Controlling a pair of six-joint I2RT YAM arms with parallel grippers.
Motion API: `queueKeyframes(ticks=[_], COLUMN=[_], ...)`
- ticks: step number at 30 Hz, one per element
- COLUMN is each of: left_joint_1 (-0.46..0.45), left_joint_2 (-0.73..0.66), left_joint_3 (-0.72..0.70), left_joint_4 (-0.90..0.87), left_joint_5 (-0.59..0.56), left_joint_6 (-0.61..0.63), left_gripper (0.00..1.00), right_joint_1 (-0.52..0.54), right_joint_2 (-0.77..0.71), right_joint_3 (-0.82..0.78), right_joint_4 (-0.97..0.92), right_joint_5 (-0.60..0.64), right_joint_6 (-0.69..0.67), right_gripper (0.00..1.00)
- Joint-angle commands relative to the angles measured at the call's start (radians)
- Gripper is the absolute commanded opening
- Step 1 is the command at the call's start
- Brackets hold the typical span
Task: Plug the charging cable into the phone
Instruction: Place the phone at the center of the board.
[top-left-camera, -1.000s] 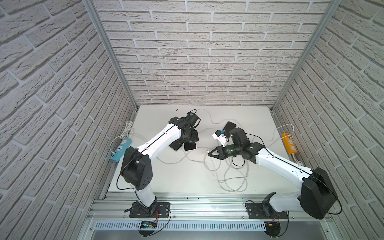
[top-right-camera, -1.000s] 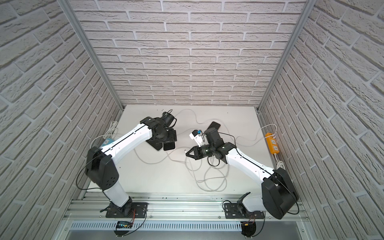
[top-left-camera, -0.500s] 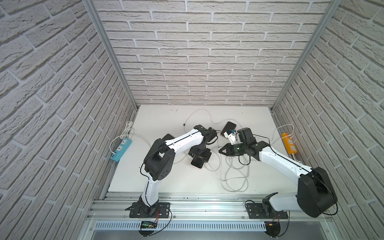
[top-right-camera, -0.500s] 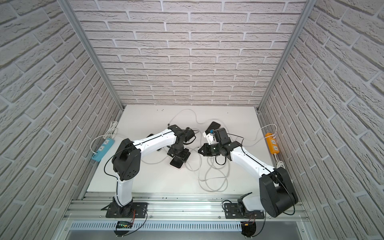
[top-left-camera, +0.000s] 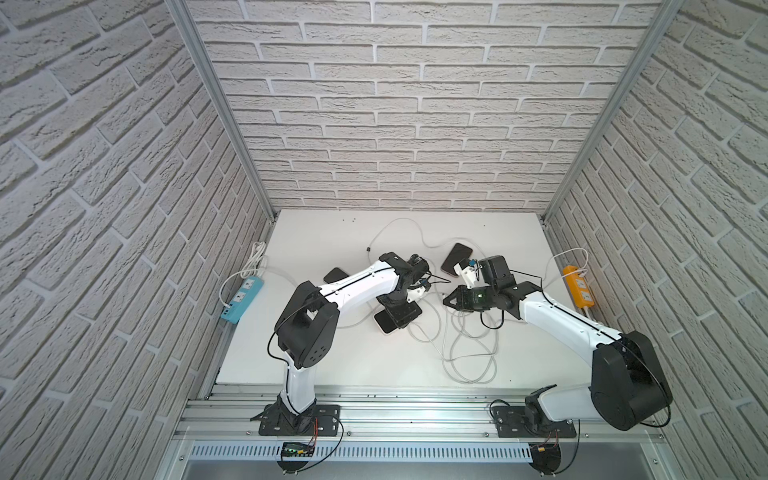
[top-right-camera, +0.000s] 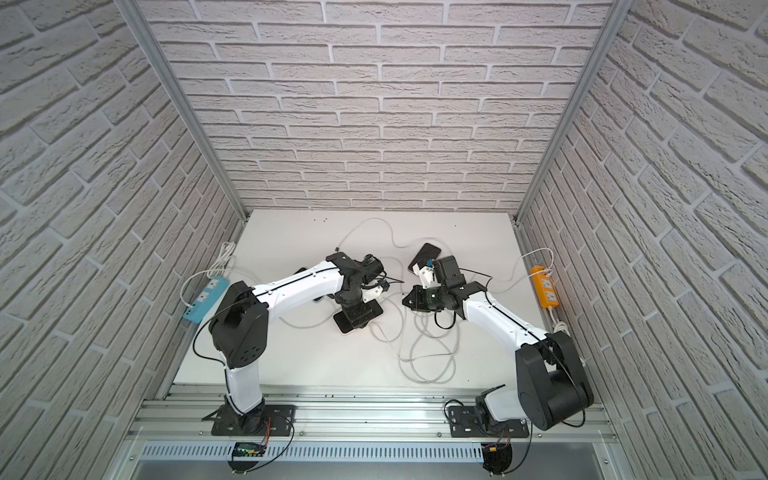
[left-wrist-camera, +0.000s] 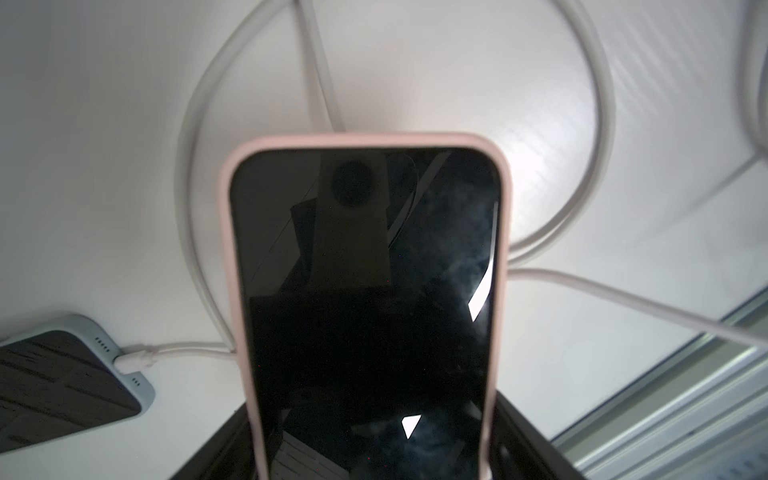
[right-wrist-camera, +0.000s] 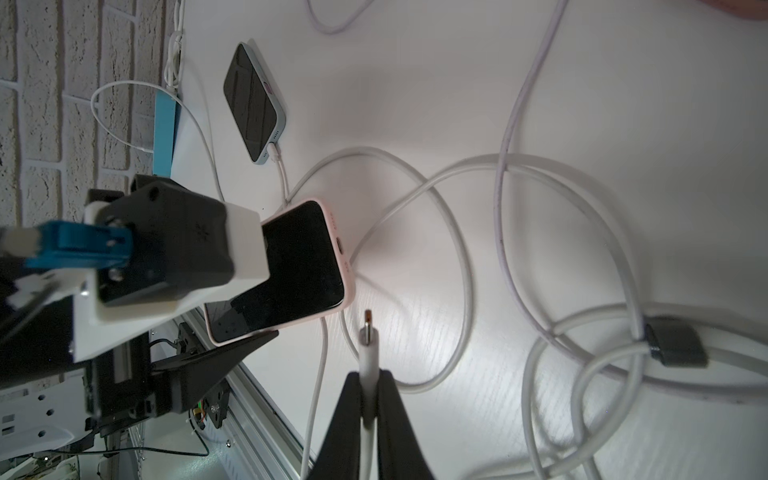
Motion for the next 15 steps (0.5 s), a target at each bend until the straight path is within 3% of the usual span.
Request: queueKeyframes(ticks=[1, 3, 4, 5, 8, 9, 10, 13, 15], left_joint_1=[0.050, 0.080, 0.088, 0.094, 0.104, 0.106, 0.109, 0.110, 0.109], left_joint_2=[0.031, 0.043, 0.040, 0.032, -0.032, -0.062, -0.095, -0.163, -0.190], left_joint_3=[0.050, 0.071, 0.076, 0.077, 0.034, 0.010, -0.011, -0.069, -0.108], left_joint_4=[-0.066, -0.087, -0.088, -0.086, 0.016, 0.053, 0.092, 0.200, 0.294], left_joint_5=[0.015, 0.046, 0.063, 0.078, 0.033, 0.036, 0.036, -0.034, -0.190], left_joint_6=[0.168, 0.178, 0.187, 0.197, 0.220, 0.218, 0.207, 0.167, 0.101], left_gripper=[0.19, 0.40, 0.57, 0.63, 0.65, 0.92, 0.97, 0.98, 0.98], right_joint_1=[-0.005, -0.006, -0.006, -0.006, -0.007, -0.008, -0.008, -0.008, -0.008], right_joint_2=[0.005, 0.003, 0.003, 0.004, 0.002, 0.001, 0.001, 0.004, 0.008], right_joint_3=[-0.008, -0.009, -0.009, -0.008, -0.007, -0.007, -0.009, -0.007, -0.006], right_joint_4=[-0.008, -0.012, -0.015, -0.019, -0.024, -0.024, -0.022, -0.022, -0.021], right_joint_5=[-0.002, 0.000, 0.000, 0.000, 0.002, 0.003, 0.003, 0.000, -0.001], right_joint_6=[-0.001, -0.005, -0.008, -0.010, -0.013, -0.011, -0.012, -0.009, -0.008], right_gripper=[0.03, 0.03, 0.03, 0.03, 0.03, 0.03, 0.03, 0.03, 0.03])
